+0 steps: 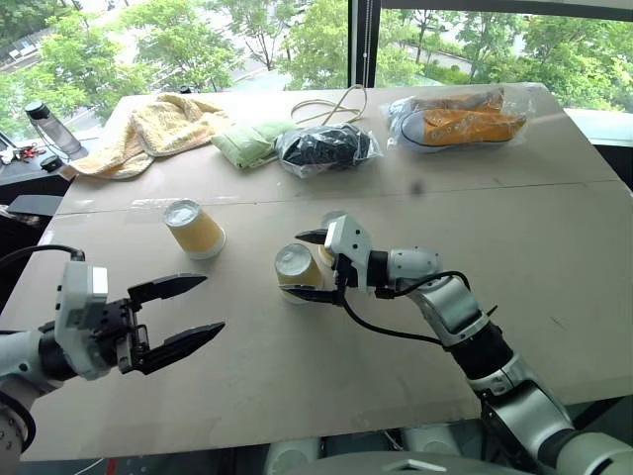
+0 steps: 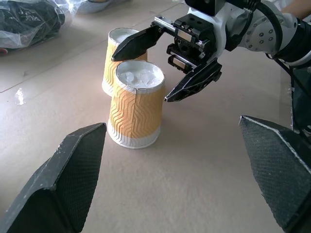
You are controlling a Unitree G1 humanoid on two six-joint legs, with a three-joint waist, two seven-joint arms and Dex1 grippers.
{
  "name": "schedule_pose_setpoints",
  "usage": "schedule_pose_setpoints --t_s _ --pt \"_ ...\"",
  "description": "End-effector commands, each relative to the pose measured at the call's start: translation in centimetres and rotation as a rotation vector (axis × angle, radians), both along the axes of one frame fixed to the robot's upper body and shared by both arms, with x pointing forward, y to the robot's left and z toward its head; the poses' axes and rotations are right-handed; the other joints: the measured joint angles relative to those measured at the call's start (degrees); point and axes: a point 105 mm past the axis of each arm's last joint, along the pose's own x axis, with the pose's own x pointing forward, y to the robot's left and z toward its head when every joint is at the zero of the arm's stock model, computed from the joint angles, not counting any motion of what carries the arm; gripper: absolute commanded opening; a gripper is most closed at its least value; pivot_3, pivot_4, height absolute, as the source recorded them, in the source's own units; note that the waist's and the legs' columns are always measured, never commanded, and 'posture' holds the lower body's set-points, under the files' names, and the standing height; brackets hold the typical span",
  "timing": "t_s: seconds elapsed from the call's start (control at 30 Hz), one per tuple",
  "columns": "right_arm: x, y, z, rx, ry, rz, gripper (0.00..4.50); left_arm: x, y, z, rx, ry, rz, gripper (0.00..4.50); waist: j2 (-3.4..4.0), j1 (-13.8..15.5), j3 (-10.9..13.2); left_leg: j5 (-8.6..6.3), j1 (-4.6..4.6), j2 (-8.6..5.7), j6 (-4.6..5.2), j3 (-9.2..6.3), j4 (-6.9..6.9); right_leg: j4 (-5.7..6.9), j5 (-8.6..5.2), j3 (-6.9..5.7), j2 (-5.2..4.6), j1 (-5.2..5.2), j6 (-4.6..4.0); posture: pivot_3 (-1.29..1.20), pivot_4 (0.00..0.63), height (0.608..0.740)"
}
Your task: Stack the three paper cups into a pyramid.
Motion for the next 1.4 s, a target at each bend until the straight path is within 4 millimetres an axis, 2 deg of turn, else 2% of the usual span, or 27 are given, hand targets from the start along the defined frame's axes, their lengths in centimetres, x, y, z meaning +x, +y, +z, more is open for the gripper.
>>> schedule_pose_setpoints --t_s 0.03,0.07,0.13,0.17,0.37,0.47,0.63,0.7,0.77,0.83,0.97,1.03,1.13,1.23,1.4 --pt "-0.6 0.7 0.8 0.028 -0.010 0.030 3.55 -0.4 0.0 1.0 0.006 -0.043 0.000 4.50 0.00 -0.01 0.00 0.01 0.00 0.00 -0.01 -0.01 0.00 0.00 0.00 -0.01 -0.02 0.00 0.00 0.00 0.150 0.740" --pt "-0.7 0.8 0.7 0.028 -0.004 0.036 3.26 -0.4 0.0 1.0 0.006 -0.044 0.002 4.50 0.00 -0.02 0.00 0.01 -0.01 -0.01 -0.02 -0.01 -0.01 0.00 0.00 -0.01 -0.04 0.00 -0.01 0.00 0.150 0.740" --pt "-0.8 0.8 0.6 0.023 -0.001 0.041 2.34 -0.3 0.1 1.1 0.007 -0.051 0.003 4.50 0.01 -0.02 0.00 0.01 -0.02 -0.02 -0.03 -0.03 -0.02 -0.01 0.00 -0.04 -0.09 0.00 -0.01 0.00 0.150 0.740" --pt "-0.8 0.7 0.6 0.022 0.000 0.041 2.18 -0.3 0.1 1.1 0.007 -0.057 0.004 4.50 0.01 -0.02 0.00 0.01 -0.02 -0.03 -0.03 -0.04 -0.03 -0.01 0.00 -0.05 -0.11 0.00 -0.01 0.00 0.150 0.740" --pt "-0.7 -0.1 1.5 0.045 -0.003 0.039 2.18 0.4 -0.5 1.7 0.007 -0.086 -0.019 4.50 0.01 -0.04 0.01 0.03 -0.03 -0.05 -0.10 -0.10 -0.07 -0.02 0.00 -0.08 -0.18 0.00 -0.01 0.00 0.150 0.740" --pt "-1.1 -1.4 3.6 0.111 -0.001 0.048 2.18 0.7 -1.2 2.2 0.005 -0.101 -0.052 4.50 0.01 0.06 0.00 0.03 -0.12 -0.07 -0.12 -0.14 -0.09 -0.06 0.00 -0.12 -0.21 -0.06 -0.01 0.00 0.150 0.740" --pt "-2.1 -4.9 7.6 0.213 0.006 0.057 2.18 1.5 -2.5 3.2 0.010 -0.126 -0.120 4.50 0.00 0.19 0.00 0.09 -0.69 -0.11 -0.22 -0.35 -0.03 -0.06 0.01 -0.33 -0.29 -0.49 0.00 0.00 0.150 0.740" --pt "-2.4 -7.7 8.5 0.206 0.007 0.041 2.18 2.0 -3.1 3.7 0.015 -0.134 -0.160 4.50 0.01 0.20 0.00 0.08 -0.73 -0.11 -0.22 -0.37 -0.04 -0.08 0.02 -0.35 -0.28 -0.50 0.00 0.00 0.150 0.740" --pt "-2.7 -10.3 8.4 0.147 0.012 0.016 2.18 2.3 -3.7 3.9 0.019 -0.139 -0.192 4.50 0.03 0.49 0.02 0.08 -0.76 -0.13 -0.21 -0.38 -0.03 -0.11 0.02 -0.40 -0.29 -0.49 0.00 0.00 0.150 0.740" --pt "-2.3 -12.2 8.3 0.111 0.020 -0.050 2.18 2.8 -3.9 4.1 0.022 -0.147 -0.204 4.50 0.02 0.62 0.02 0.08 -0.77 -0.15 -0.20 -0.38 -0.03 -0.19 0.02 -0.40 -0.30 -0.46 0.00 0.00 0.150 0.740" --pt "0.7 -15.5 6.7 0.037 -0.017 -0.257 2.18 3.4 -3.9 4.0 0.033 -0.148 -0.216 4.50 0.03 -0.04 0.02 0.08 -0.69 -0.13 -0.18 -0.31 -0.03 -0.07 0.01 -0.30 -0.13 -0.46 0.00 0.00 0.150 0.740" --pt "2.1 -16.2 5.7 0.013 -0.034 -0.332 2.18 3.6 -3.9 3.9 0.037 -0.145 -0.219 4.50 0.03 0.00 0.02 0.09 -0.63 -0.08 -0.18 -0.29 0.00 0.00 0.01 -0.22 0.12 -0.46 0.00 0.00 0.150 0.740" --pt "3.6 -16.2 4.8 0.050 -0.027 -0.390 2.18 3.9 -3.9 3.8 0.039 -0.144 -0.221 4.50 0.03 0.07 0.03 0.09 -0.64 -0.07 -0.17 -0.30 0.05 0.04 0.01 -0.18 0.49 -0.47 0.01 0.00 0.150 0.740" --pt "4.9 -15.3 3.3 0.072 -0.023 -0.419 2.18 4.2 -3.5 3.6 0.061 -0.147 -0.214 4.50 0.03 0.07 0.03 0.09 -0.67 -0.05 -0.17 -0.28 0.09 0.04 0.01 -0.20 0.56 -0.49 0.02 0.00 0.150 0.740" --pt "5.6 -13.7 2.7 0.115 -0.033 -0.412 2.18 4.4 -3.2 3.6 0.070 -0.154 -0.210 4.50 0.03 0.20 0.04 0.10 -0.69 -0.04 -0.18 -0.22 0.13 0.05 0.02 -0.23 0.56 -0.52 0.03 0.00 0.150 0.740"
